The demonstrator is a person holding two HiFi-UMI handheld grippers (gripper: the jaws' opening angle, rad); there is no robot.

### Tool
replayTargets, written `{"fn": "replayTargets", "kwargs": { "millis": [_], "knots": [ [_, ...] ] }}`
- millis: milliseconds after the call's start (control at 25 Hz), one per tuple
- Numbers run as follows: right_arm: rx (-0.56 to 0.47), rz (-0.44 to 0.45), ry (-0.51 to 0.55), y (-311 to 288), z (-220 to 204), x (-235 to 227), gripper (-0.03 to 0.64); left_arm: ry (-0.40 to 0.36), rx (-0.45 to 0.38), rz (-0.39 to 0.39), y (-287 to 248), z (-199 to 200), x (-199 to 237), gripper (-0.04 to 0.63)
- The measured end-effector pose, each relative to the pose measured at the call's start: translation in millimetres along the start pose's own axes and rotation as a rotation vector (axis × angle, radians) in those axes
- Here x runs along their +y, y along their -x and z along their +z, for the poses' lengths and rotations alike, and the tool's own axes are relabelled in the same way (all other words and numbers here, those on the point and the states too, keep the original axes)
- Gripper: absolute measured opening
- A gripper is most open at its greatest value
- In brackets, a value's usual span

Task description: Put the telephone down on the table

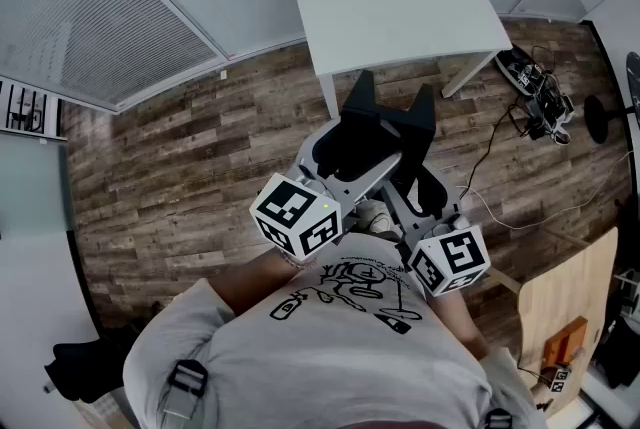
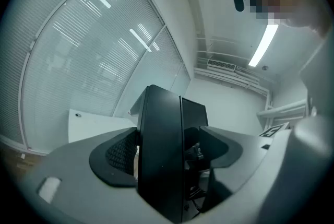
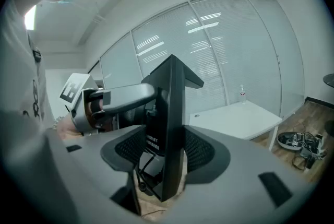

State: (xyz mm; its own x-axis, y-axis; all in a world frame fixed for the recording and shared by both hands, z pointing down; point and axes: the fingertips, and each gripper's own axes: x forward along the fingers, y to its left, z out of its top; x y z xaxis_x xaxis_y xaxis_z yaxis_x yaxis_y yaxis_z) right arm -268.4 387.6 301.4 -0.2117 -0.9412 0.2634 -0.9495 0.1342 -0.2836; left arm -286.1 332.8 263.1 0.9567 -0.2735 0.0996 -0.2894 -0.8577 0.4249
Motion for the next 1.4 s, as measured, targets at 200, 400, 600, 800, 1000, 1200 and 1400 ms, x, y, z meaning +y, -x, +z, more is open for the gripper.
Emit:
{"fn": "replayTargets", "kwargs": {
  "millis": [200,400,600,800,1000,1200,1400],
  "knots": [
    [0.005,-0.018,-0.007,-6,-10,3,0.213,0.021,0.015,-0.014,3,-9,10,0.359],
    [0.008,-0.025,-0.025,-9,-11,-5,0.215,0.024,0.029,-0.015,-5,-12,12,0.359],
    [0.009,-0.018,-0.029,-13,-8,-23,0.215,0.033,0.033,-0.005,-23,-13,16,0.359],
    [0.013,0.003,-0.033,-25,1,-52,0.215,0.031,0.028,0.017,-53,-8,24,0.359],
    [0.01,0.022,-0.019,-40,20,-94,0.215,0.034,0.014,0.033,-98,5,34,0.359],
    [0.008,0.017,-0.012,-49,44,-149,0.215,0.031,0.001,0.03,-156,15,36,0.359],
    [0.005,0.02,-0.008,-57,62,-196,0.215,0.031,-0.001,0.031,-207,24,38,0.359]
  ]
}}
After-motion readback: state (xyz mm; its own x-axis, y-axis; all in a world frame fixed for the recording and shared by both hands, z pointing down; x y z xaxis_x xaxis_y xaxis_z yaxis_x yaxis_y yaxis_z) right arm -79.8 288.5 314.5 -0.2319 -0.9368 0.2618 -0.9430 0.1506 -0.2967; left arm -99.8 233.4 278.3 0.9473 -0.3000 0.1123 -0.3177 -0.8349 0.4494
